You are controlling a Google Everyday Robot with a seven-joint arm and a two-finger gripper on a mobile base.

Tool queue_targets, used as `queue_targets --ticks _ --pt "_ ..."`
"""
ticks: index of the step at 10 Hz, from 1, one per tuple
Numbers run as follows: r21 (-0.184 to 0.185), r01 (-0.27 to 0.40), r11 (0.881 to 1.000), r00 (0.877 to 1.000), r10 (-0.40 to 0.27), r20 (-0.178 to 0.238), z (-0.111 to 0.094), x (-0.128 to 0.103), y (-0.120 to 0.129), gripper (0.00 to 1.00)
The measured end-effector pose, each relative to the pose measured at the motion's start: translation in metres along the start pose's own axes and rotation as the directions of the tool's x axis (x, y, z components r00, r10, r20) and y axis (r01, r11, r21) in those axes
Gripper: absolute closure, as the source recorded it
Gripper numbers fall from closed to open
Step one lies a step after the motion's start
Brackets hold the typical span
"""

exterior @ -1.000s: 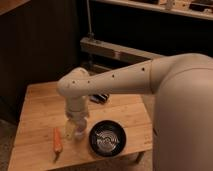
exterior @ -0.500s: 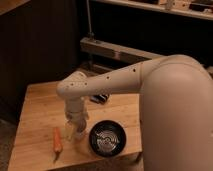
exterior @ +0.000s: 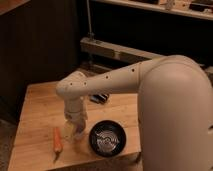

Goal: Place the ceramic cup in the ceramic bowl

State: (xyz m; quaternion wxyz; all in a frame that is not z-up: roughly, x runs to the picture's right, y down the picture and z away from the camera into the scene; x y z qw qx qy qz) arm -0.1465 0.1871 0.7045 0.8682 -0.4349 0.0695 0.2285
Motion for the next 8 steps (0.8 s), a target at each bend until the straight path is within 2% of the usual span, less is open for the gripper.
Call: queue_targets --ticks 3,5,6,8 --pt "-0.066 -0.027 0.997 1.0 0.026 -0.006 0.018 -0.001 -0.018 0.2" --pt "-0.113 -0.046 0.993 0.999 0.045 -0.008 0.026 -0.002 -0.041 0.2" --pt "-0.126 -0.053 0.991 0.999 0.053 -0.007 0.026 -0.002 -0.053 0.2" --pt "-0.141 -0.052 0.989 0.999 0.052 -0.001 0.024 -0.002 -0.058 0.2"
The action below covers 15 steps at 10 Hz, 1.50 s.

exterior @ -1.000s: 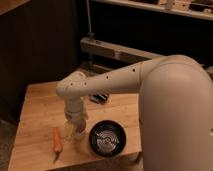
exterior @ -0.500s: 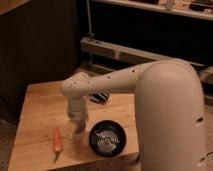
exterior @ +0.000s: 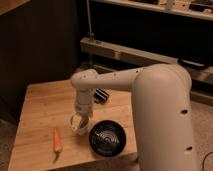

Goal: Place the ceramic cup in the ceramic bowl

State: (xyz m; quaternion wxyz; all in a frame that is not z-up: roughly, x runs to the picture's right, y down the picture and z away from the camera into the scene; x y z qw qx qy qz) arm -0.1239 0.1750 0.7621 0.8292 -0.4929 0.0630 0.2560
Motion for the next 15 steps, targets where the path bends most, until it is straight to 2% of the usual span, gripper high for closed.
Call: queue_targets --ticks 2,3,4,8,10,12,14,15 --pt "-0.011 0.022 1.0 1.0 -0.022 -0.002 0.002 0.0 0.006 0.22" --pt "-0.011 0.033 0.999 0.999 -0.033 -0.003 0.002 0.0 0.009 0.28" --pt "-0.012 0.043 0.999 0.999 -0.043 -0.005 0.003 0.001 0.012 0.36" --pt "0.007 0.122 0.993 0.992 -0.121 -0.032 0.0 -0.001 0.029 0.81" --pt "0.02 0.137 0.99 0.99 -0.136 -0.028 -0.011 0.001 0.033 0.97" --pt "0.011 0.141 0.99 0.99 -0.141 0.002 -0.032 0.006 0.027 1.0" --pt "-0.026 0.141 0.99 0.99 -0.141 0.033 -0.052 0.016 0.007 1.0" --pt "-0.042 0.141 0.989 0.99 -0.14 0.034 -0.06 0.022 -0.005 1.0"
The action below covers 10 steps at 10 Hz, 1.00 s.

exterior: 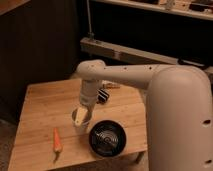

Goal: Place the ceramic cup in the ceramic bowl

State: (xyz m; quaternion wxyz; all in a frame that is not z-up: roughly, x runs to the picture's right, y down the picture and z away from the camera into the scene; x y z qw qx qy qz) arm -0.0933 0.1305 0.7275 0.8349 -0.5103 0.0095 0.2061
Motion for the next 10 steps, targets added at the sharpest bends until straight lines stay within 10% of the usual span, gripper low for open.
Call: queue_targets --ticks 10 --pt "-0.069 0.025 0.997 0.999 -0.027 -0.02 -0.028 0.143 -0.015 1.0"
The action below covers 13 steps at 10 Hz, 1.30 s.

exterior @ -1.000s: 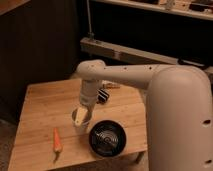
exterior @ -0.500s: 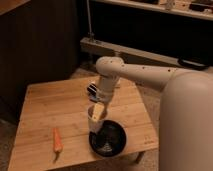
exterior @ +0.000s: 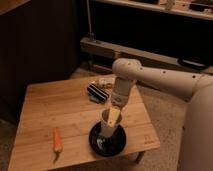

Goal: Place the ceramic cup in the ceramic bowl

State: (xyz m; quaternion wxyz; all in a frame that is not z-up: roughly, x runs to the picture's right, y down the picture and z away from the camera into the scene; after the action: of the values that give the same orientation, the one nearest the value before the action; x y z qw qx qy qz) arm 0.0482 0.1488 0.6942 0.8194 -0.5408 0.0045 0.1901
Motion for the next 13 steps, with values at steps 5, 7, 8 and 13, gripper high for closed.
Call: queue_targets --ticks 5,7,8,13 --pt "-0.028 0.027 0.999 1.0 -0.026 0.012 0.045 0.029 0.049 0.88" --pt "-0.013 0.033 0.999 0.999 -0.032 0.01 0.049 0.028 0.054 0.67" --pt "-0.004 0.033 0.999 0.999 -0.033 0.003 0.05 0.027 0.054 0.57" --pt "0.039 0.043 0.998 0.998 -0.042 -0.036 0.064 0.01 0.06 0.2"
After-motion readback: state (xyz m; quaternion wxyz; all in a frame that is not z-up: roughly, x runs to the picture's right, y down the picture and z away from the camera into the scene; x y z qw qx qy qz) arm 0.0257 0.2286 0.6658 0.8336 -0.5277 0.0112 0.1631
